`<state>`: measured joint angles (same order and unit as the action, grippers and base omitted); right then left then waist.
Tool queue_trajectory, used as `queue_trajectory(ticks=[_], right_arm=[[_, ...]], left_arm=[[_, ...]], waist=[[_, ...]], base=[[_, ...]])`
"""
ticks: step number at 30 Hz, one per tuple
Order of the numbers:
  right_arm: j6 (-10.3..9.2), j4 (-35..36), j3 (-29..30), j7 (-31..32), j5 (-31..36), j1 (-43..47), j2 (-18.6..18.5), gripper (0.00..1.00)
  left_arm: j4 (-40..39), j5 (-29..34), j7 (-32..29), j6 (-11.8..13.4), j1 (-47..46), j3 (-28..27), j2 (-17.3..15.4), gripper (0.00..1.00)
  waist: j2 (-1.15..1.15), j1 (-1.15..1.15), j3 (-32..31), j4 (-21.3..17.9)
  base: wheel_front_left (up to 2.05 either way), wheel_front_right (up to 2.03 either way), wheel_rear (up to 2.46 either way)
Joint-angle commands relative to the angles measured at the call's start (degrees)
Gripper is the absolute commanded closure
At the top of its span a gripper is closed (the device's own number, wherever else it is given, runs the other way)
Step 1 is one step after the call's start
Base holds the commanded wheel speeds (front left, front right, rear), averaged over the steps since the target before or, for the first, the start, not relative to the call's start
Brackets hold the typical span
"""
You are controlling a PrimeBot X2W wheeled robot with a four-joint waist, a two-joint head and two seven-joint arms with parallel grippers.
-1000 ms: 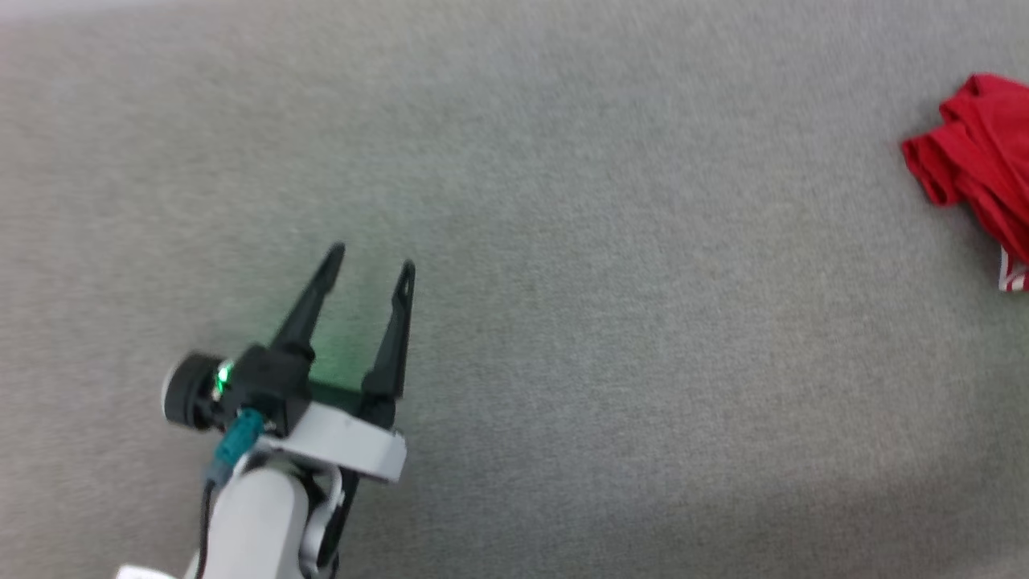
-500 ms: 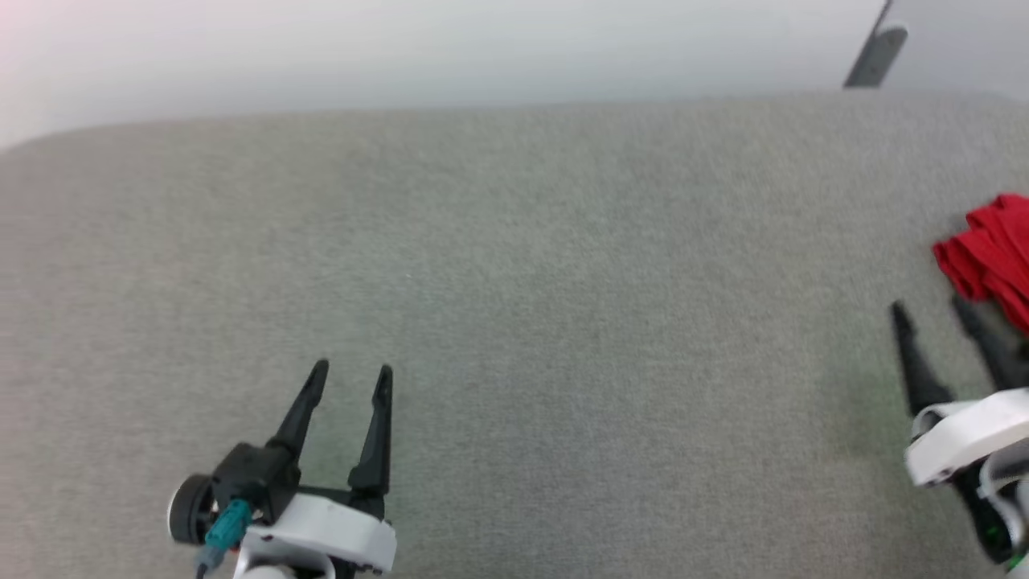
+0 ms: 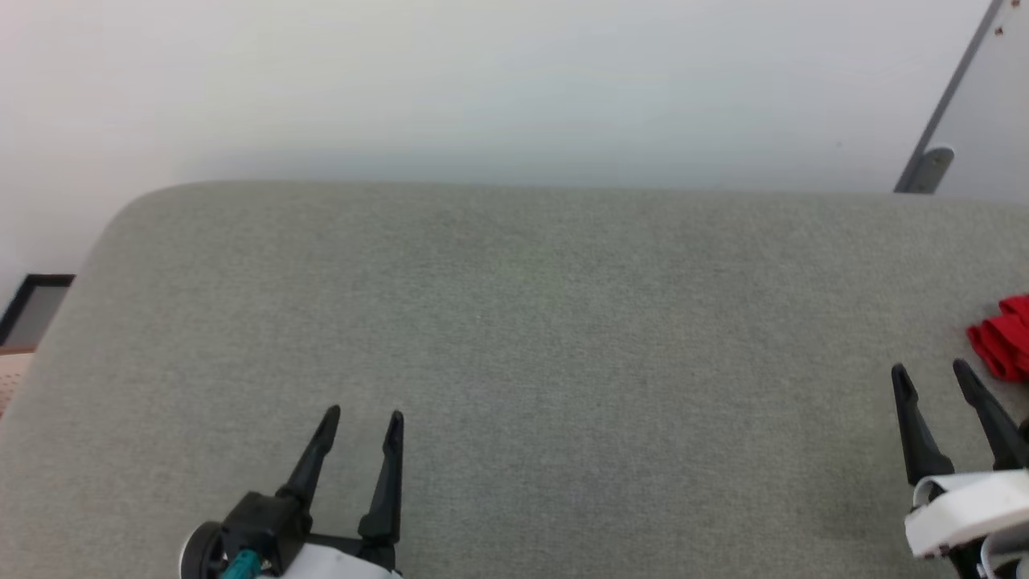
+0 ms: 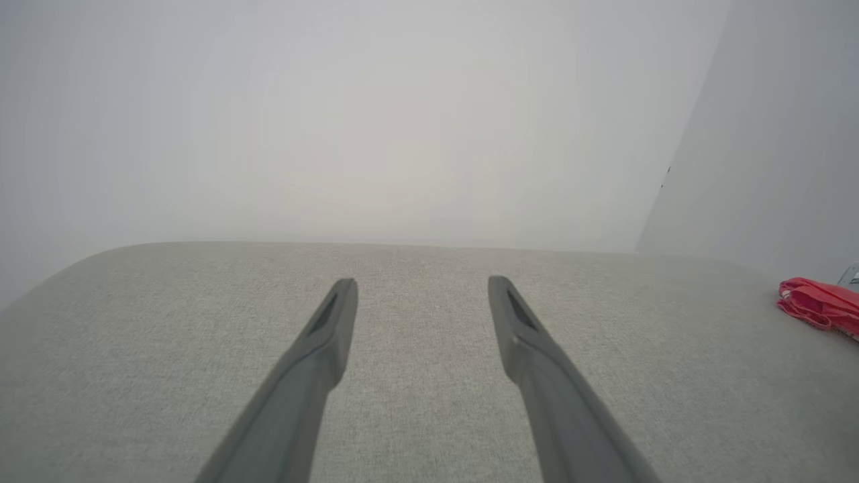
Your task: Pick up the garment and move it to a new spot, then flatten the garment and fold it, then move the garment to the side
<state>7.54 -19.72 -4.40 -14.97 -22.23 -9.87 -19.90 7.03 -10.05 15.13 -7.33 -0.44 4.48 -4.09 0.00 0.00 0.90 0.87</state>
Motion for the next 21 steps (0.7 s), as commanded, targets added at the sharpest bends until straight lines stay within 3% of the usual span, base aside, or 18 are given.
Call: queue_trajectory(ticks=[1,21], right_arm=[[-0.12,0.7,0.6,-0.3,0.5,1.5,0.5,0.00],[-0.12,13.9,8.5,-0.3,4.2,15.4,6.1,0.00]], left_arm=[[-0.3,-0.2,0.0,-0.2,1.0,0.2,0.0,0.00],[-7.7,0.0,0.0,-0.2,7.9,0.3,-0.7,0.00]], waist=[[0.00,0.00,-1.5,1.4],[0.00,0.00,-2.0,1.7]], base=[[0.00,0.00,0.00],[0.00,0.00,0.00]])
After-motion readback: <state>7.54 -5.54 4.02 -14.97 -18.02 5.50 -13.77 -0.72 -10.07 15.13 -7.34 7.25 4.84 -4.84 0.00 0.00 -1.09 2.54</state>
